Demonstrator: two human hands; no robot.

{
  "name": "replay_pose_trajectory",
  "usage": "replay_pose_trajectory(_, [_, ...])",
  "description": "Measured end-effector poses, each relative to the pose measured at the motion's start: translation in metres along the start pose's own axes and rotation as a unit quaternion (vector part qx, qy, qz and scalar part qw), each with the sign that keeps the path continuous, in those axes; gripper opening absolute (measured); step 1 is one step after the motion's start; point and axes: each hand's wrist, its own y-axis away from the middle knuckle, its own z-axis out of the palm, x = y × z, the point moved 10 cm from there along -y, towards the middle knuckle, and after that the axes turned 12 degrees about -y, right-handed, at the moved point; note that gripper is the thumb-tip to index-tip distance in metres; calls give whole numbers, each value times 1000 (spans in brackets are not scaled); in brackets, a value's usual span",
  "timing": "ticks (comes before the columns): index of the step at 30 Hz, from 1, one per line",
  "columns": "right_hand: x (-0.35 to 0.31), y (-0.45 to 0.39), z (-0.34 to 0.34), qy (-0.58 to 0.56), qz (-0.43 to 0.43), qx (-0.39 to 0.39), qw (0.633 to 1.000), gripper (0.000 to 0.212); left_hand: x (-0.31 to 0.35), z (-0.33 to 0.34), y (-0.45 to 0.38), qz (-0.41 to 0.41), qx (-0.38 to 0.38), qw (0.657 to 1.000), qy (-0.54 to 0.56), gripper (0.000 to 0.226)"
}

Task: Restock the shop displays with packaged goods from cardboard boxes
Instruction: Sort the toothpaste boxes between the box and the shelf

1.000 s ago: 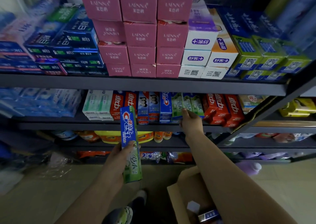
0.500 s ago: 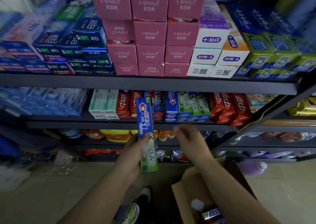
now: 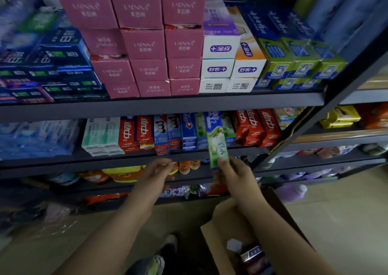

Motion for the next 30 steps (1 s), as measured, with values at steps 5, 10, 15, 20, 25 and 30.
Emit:
replay_pose_trajectory(5, [5, -66, -20, -44, 31, 33, 998, 26, -41, -41, 2, -47, 56, 997, -32, 11])
replay_pose_trajectory(10, [19, -101, -17, -75, 49, 51, 995, 33, -58, -54, -1, -72, 73, 995, -5, 8])
replay_pose_trajectory(15, [15, -110, -17, -88, 31, 94, 991, 24, -45, -50, -6, -53, 68, 996, 3, 11])
replay_pose_trajectory(20, [16, -122, -17, -119, 39, 118, 985, 28, -36, -42, -10, -39, 50, 998, -8, 12])
replay_pose_trajectory(25, [11, -110, -15, -128, 25, 99, 987, 32, -23, -23, -12, -16, 18, 999, -23, 12])
replay_pose_trajectory(30, [43, -41, -74, -118, -26, 206, 971, 12, -19, 39, -23, 20, -90, 991, -93, 11])
